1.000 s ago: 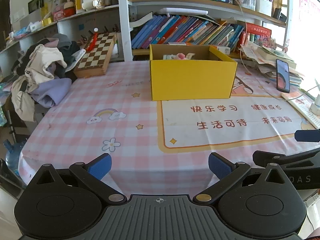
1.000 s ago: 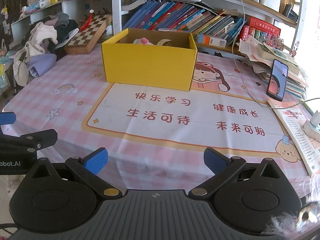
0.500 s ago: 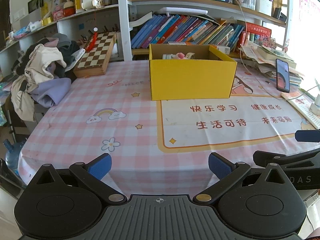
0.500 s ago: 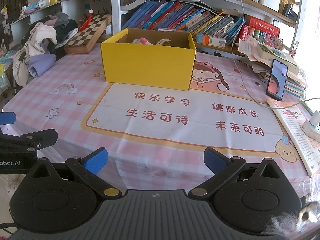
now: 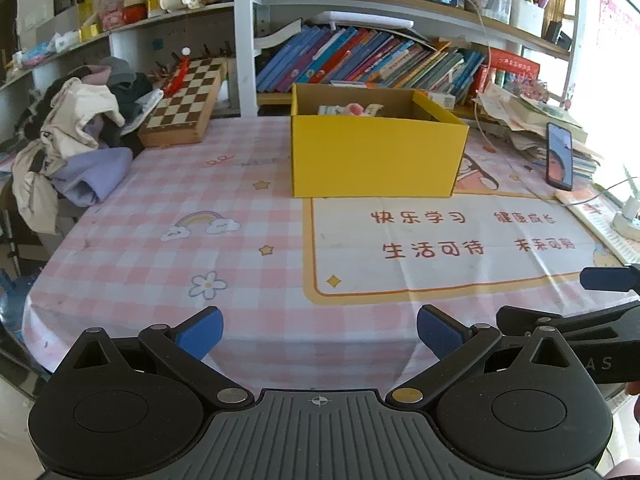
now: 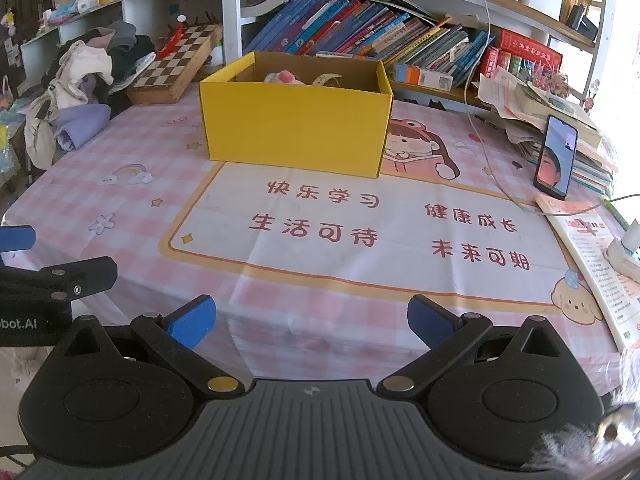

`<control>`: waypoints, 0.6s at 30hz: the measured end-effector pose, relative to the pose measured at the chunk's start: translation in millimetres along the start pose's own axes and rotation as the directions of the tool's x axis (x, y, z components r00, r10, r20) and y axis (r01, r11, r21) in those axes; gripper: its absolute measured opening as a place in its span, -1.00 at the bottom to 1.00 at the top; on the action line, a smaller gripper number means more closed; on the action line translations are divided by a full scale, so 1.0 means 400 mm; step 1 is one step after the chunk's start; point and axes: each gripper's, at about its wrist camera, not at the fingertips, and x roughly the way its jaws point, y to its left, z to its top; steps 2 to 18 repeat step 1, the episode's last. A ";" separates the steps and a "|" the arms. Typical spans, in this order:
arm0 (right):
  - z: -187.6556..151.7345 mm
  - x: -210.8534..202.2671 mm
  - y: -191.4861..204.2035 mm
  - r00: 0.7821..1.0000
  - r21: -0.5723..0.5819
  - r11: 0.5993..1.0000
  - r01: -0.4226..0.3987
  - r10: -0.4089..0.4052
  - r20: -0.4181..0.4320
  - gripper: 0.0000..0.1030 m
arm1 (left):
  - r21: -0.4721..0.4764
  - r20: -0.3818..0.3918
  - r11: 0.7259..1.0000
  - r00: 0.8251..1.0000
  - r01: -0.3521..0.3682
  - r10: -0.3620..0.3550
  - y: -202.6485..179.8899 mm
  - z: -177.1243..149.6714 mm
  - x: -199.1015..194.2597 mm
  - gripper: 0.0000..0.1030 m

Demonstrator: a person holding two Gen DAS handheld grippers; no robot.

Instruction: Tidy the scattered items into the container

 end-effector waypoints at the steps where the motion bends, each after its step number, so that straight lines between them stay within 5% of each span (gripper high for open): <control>1: 0.002 0.003 -0.002 1.000 0.002 1.000 0.001 -0.001 -0.001 1.00 | 0.000 0.001 1.000 1.000 0.001 -0.001 0.000 0.002 0.003 1.00; 18: 0.002 0.003 -0.002 1.000 0.002 1.000 0.001 -0.001 -0.001 1.00 | 0.000 0.001 1.000 1.000 0.001 -0.001 0.000 0.002 0.003 1.00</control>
